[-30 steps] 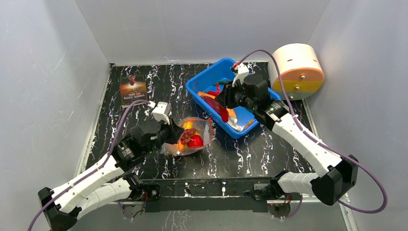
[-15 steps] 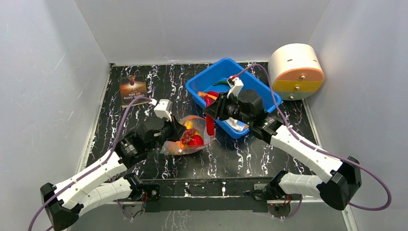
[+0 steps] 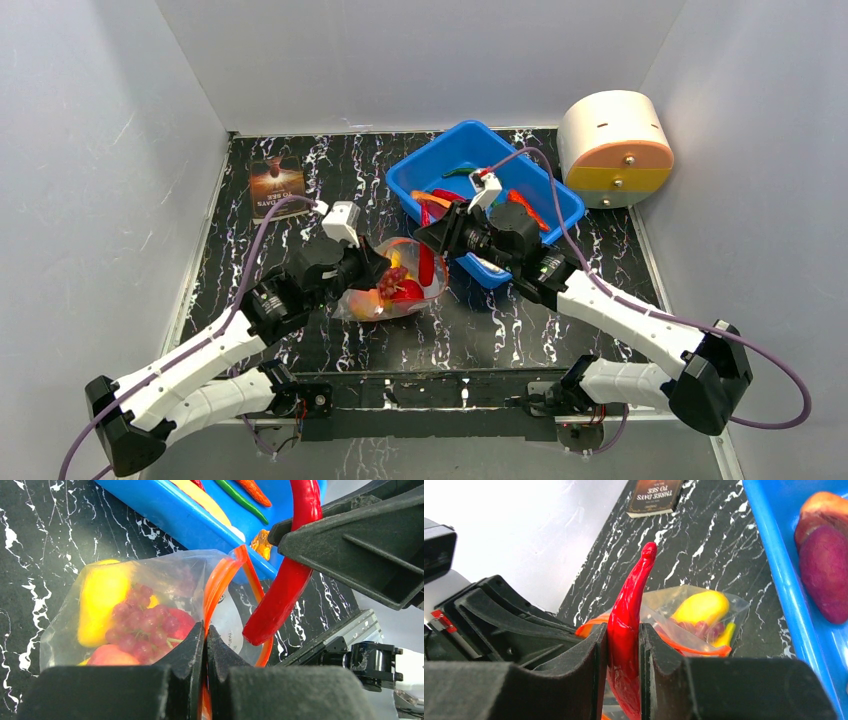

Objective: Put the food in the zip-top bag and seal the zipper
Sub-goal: Place the fake vegetable in the zipper food storage bag.

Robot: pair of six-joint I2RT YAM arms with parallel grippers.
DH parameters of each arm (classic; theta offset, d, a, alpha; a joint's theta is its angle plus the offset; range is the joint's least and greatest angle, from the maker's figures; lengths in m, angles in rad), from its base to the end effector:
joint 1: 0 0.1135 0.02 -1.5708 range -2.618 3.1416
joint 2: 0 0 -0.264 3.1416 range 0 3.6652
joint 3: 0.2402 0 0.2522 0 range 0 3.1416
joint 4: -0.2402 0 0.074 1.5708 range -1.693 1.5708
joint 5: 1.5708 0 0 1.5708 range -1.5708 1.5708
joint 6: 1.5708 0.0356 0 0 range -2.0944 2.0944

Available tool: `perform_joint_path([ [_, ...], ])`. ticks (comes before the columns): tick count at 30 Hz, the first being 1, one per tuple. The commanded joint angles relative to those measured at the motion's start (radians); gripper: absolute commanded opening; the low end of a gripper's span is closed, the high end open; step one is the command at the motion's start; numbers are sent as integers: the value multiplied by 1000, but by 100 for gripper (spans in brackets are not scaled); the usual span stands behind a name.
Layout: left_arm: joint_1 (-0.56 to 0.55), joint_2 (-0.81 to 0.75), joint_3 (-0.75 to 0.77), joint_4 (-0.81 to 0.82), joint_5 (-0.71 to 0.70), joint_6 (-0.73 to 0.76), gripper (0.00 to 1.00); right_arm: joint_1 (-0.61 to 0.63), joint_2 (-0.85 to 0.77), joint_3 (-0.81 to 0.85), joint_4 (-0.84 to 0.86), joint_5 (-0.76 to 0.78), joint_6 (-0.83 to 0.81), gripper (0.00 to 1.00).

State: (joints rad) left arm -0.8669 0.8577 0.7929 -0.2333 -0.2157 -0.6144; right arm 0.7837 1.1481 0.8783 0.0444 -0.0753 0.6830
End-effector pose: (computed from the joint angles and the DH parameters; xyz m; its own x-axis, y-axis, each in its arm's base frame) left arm 0.1350 -0.1472 0.3252 -0.5083 -0.2714 -0.8173 0.3907 0.7731 -0.4997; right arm 0.1897 0.1929 0.3223 -0.5998 0.2907 -0.7454 -0.4864 0.6073 0.6282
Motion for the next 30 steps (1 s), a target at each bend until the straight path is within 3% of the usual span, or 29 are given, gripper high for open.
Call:
perform_joint_path([
  [1, 0, 7, 66, 31, 22, 1, 0, 13, -26, -2, 150, 5, -24, 19],
  [5, -1, -7, 61, 37, 20, -11, 0, 25, -34, -65, 247, -26, -78, 19],
  [9, 0, -17, 55, 49, 27, -13, 0, 32, -38, -113, 322, -132, -273, 20],
  [14, -1, -17, 51, 63, 55, -1, 0, 32, -61, -163, 359, -256, -493, 22],
  [30, 0, -43, 46, 69, 135, 20, 0, 32, 37, -202, 395, -639, -905, 24],
])
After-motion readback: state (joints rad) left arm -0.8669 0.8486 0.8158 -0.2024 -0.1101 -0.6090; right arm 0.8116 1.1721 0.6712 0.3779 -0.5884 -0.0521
